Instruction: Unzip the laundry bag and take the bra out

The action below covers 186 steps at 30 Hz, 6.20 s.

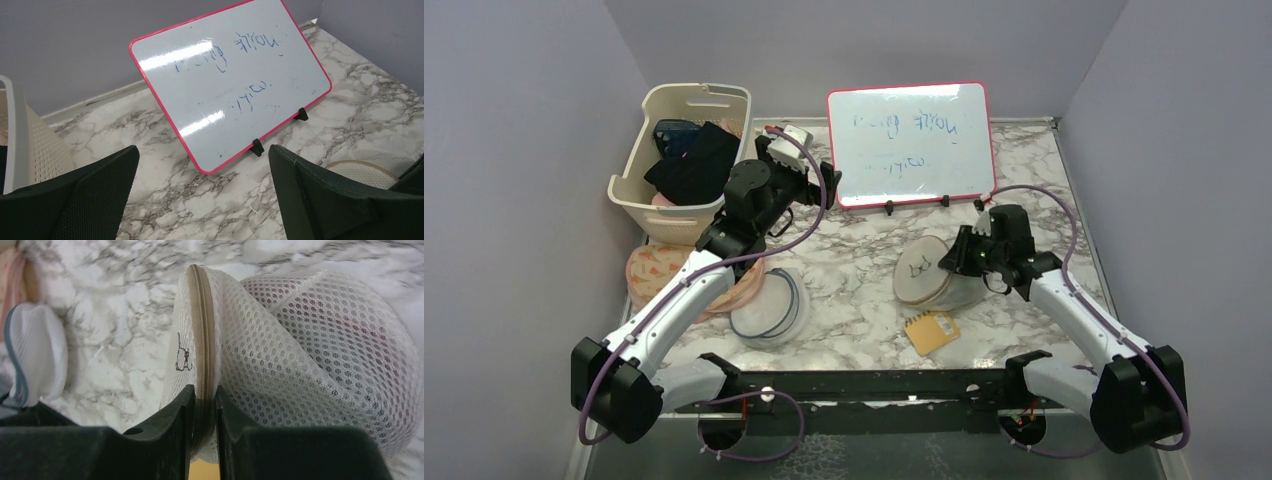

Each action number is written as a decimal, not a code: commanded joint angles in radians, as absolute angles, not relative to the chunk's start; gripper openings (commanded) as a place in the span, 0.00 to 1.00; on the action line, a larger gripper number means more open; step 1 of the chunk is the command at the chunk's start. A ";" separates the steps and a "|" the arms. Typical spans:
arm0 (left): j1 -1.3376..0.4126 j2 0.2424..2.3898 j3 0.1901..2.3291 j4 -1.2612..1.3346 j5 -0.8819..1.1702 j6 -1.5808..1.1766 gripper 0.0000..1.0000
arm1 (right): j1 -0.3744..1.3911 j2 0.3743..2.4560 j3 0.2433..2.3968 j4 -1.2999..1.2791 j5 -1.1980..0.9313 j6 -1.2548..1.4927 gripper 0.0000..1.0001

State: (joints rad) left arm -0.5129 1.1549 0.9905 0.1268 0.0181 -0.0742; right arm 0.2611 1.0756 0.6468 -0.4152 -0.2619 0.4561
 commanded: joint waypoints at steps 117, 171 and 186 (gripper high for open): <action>-0.747 1.257 0.962 0.163 -0.277 0.071 0.99 | 0.592 1.265 0.723 -0.276 -0.313 0.544 0.38; -1.028 1.369 0.638 0.393 0.131 0.729 0.47 | 0.370 0.768 0.520 -0.093 -0.403 0.314 0.83; -1.032 1.426 0.692 0.417 0.035 0.667 0.06 | 0.370 0.664 0.396 0.016 -0.457 0.302 0.82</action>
State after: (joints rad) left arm -1.0252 1.4380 0.6632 0.3874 0.0536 0.7044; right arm 0.3717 0.7090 0.4057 -0.0795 -0.4095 0.3107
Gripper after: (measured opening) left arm 0.101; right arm 0.828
